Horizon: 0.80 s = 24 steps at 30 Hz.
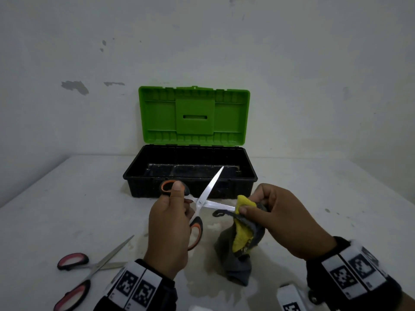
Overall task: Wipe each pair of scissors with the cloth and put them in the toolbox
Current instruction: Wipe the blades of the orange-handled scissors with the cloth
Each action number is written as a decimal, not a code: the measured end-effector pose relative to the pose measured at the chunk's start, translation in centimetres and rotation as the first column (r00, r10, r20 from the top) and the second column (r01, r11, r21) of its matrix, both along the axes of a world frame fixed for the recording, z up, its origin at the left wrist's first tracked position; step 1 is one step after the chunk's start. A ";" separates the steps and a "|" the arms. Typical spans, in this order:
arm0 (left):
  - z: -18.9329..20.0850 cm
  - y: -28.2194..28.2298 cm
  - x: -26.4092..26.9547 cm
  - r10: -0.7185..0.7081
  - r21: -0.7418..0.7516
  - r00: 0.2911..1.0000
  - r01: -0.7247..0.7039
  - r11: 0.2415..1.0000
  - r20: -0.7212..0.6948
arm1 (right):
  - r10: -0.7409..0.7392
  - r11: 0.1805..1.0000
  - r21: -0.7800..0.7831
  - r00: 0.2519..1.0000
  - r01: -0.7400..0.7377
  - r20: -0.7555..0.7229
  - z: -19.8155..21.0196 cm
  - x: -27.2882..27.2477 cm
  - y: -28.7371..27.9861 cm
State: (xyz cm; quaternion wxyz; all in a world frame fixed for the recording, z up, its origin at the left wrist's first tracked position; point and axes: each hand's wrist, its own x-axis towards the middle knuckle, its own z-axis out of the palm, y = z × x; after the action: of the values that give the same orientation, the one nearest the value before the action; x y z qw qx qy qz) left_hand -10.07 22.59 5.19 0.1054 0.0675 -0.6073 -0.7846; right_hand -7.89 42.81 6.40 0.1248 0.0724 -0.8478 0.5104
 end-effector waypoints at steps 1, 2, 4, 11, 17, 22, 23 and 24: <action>0.1 -0.5 -0.3 0.030 0.033 0.999 -0.030 0.999 0.022 | -0.021 0.999 -0.034 1.000 0.021 0.006 -0.1 0.0 0.6; 0.1 -0.9 -0.6 0.050 0.057 0.998 -0.051 0.997 0.028 | -0.046 0.995 -0.082 0.999 0.047 0.013 -0.2 -0.1 1.4; 0.1 -1.6 -1.1 0.066 0.064 0.998 -0.066 0.996 0.007 | -0.089 0.987 -0.133 0.995 0.093 0.035 -0.4 -0.5 2.9; 0.6 -1.0 -1.0 0.066 0.159 0.998 -0.067 0.985 0.011 | -0.110 0.941 0.332 0.985 0.061 0.131 -1.2 -2.2 4.1; 0.9 0.2 -1.7 0.066 0.271 0.998 -0.070 0.960 0.025 | -0.131 0.788 0.613 0.956 -0.060 0.262 -1.6 -3.4 2.7; 1.1 0.8 -1.5 0.042 0.286 0.999 -0.044 0.957 0.011 | -0.123 0.801 0.582 0.990 0.139 -0.067 0.3 -0.7 -0.6; 1.1 0.9 -1.4 0.031 0.288 0.999 -0.033 0.957 0.011 | -0.092 0.834 0.538 0.992 0.122 -0.083 0.8 0.0 -1.7; 1.1 1.1 -1.3 0.018 0.291 1.000 -0.021 0.957 0.011 | -0.071 0.873 0.480 0.997 0.083 -0.043 1.3 0.7 -2.8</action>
State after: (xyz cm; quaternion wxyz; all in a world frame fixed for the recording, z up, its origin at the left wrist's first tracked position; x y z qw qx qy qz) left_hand -11.36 23.64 6.24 0.0995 0.0914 -0.4850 -0.8640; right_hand -7.18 40.03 7.72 0.1333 0.0737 -0.9486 0.2775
